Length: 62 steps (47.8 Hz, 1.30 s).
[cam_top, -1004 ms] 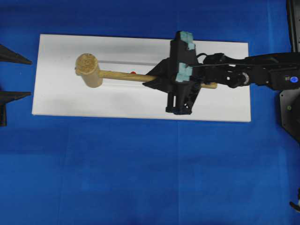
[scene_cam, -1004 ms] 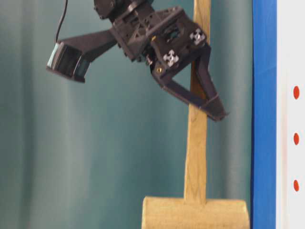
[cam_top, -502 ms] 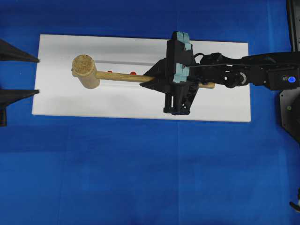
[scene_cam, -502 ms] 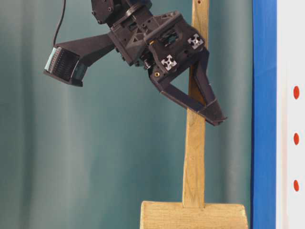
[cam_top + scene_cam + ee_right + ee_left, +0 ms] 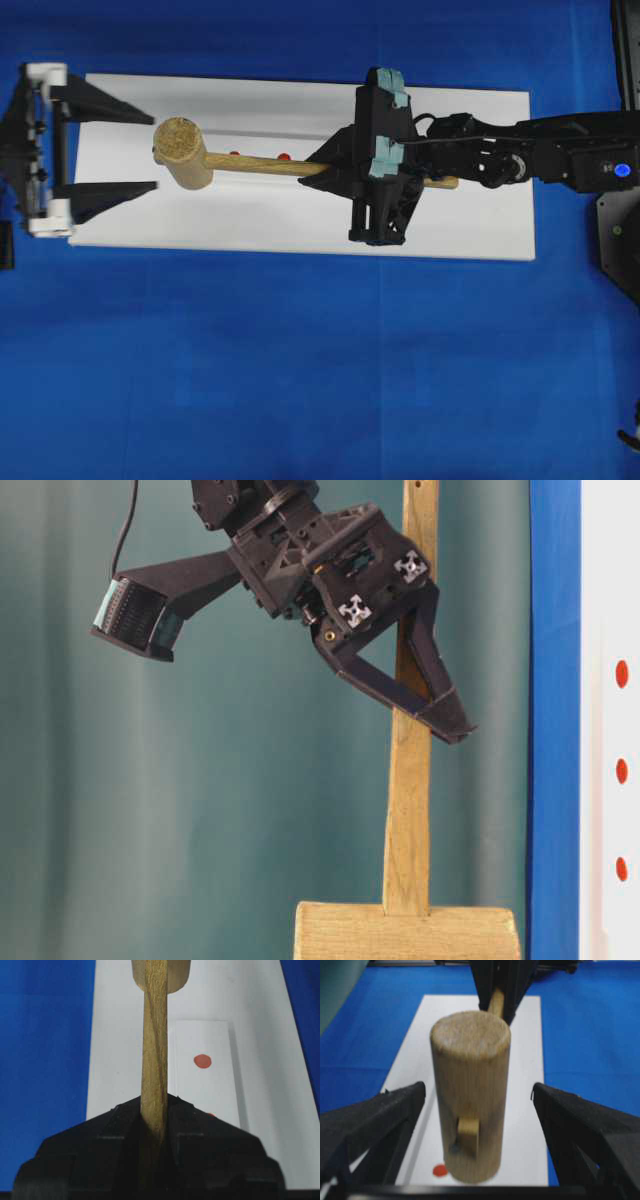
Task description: Hit the mark with a hammer.
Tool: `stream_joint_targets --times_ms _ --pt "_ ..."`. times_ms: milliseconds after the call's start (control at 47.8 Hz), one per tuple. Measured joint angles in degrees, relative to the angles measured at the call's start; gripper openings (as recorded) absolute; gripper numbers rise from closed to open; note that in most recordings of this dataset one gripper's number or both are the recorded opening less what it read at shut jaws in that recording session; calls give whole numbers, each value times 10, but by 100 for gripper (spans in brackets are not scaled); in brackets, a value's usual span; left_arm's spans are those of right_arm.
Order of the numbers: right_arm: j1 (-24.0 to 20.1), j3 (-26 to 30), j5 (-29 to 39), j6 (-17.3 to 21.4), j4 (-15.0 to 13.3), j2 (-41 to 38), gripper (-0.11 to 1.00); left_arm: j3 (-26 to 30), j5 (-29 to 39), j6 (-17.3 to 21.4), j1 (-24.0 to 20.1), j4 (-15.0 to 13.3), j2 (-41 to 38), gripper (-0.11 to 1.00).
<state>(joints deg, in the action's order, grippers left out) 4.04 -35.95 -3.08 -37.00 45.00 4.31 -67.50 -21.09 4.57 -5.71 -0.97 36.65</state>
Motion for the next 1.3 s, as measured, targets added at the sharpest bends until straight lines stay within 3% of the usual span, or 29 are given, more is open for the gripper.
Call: stream_joint_targets --times_ms 335,627,711,857,1296 --pt "0 0 0 -1 0 0 2 62 -18 0 -1 0 -108 94" --pt "0 1 0 -1 -1 0 2 73 -18 -1 -1 0 -119 91" --pt "0 1 0 -1 -1 0 2 74 -18 -8 -1 0 -118 81" --pt "-3 0 0 -1 -1 0 2 75 -11 -31 -1 0 -119 44" --pt "-2 1 4 -1 -10 0 2 75 -11 -52 0 1 -118 45"
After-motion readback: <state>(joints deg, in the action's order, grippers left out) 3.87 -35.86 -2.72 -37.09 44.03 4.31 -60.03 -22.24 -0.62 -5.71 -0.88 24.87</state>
